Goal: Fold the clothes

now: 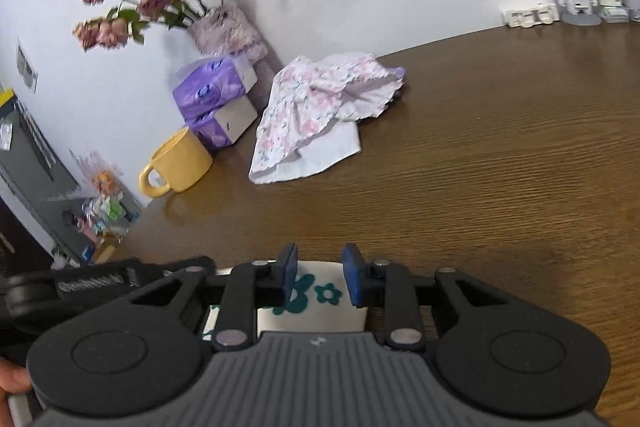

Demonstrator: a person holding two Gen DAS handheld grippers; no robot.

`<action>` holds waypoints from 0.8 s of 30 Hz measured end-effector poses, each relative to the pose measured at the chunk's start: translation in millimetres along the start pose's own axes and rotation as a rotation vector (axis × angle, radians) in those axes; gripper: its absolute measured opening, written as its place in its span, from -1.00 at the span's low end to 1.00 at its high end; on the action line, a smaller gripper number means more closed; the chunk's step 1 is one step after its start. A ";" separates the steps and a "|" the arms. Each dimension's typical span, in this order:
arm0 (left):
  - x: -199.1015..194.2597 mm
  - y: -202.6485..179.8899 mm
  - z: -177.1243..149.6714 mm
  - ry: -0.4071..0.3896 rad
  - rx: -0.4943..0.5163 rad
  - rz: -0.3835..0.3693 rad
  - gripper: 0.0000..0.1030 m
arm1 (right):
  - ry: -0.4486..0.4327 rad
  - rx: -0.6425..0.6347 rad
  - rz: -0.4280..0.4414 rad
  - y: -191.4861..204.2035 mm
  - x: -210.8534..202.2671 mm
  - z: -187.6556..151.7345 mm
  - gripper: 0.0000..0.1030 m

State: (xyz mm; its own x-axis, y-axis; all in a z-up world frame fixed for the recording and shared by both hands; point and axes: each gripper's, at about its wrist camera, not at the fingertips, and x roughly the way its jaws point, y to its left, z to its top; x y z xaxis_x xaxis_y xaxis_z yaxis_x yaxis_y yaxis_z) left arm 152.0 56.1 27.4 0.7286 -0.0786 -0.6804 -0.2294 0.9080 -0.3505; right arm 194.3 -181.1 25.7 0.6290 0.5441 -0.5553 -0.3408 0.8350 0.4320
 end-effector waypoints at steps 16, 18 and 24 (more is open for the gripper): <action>-33.1 -2.3 -8.5 -0.055 0.010 -0.053 -0.41 | -0.067 -0.030 0.007 -1.9 -31.6 -8.4 -0.55; -25.7 0.5 -9.7 -0.034 -0.008 -0.052 -0.53 | -0.047 -0.028 0.005 -1.9 -26.9 -9.5 -0.55; -32.6 11.6 -11.8 -0.031 -0.084 -0.094 -0.46 | -0.011 -0.016 0.014 -3.4 -20.1 -14.8 -0.55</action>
State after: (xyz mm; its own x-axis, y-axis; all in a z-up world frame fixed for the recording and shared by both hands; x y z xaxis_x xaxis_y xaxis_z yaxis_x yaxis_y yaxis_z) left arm 117.9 64.4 37.9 0.7686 -0.1478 -0.6224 -0.2116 0.8595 -0.4653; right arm 172.4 -193.6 24.8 0.6317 0.5551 -0.5411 -0.3608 0.8283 0.4286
